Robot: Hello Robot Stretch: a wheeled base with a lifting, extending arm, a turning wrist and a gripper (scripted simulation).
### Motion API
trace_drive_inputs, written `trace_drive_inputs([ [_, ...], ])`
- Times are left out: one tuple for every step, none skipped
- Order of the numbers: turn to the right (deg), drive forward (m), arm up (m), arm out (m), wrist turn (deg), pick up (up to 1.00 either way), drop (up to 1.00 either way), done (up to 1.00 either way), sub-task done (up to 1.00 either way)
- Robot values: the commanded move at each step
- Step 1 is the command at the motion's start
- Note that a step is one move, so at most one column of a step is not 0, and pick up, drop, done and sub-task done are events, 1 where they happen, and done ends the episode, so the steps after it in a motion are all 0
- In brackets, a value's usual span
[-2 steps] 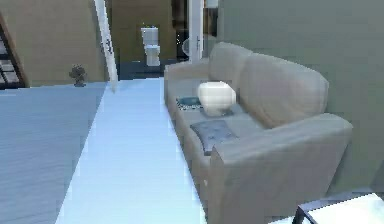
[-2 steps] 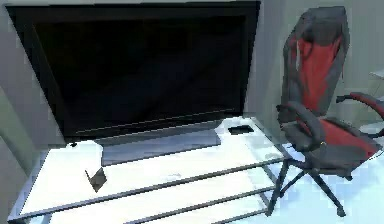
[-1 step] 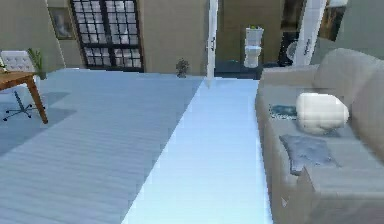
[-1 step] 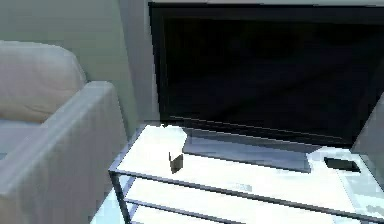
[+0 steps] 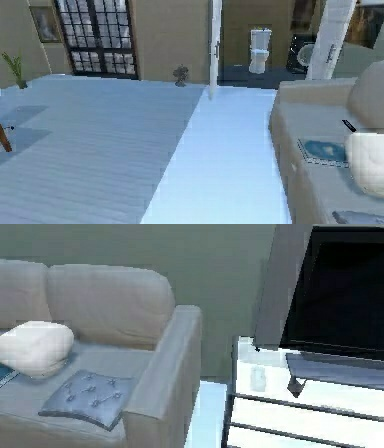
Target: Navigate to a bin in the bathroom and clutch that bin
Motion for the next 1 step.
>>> trace_drive_inputs([
  [9.0,0.0,0.0,0.0,0.0,0.0,0.0,0.0,0.0],
])
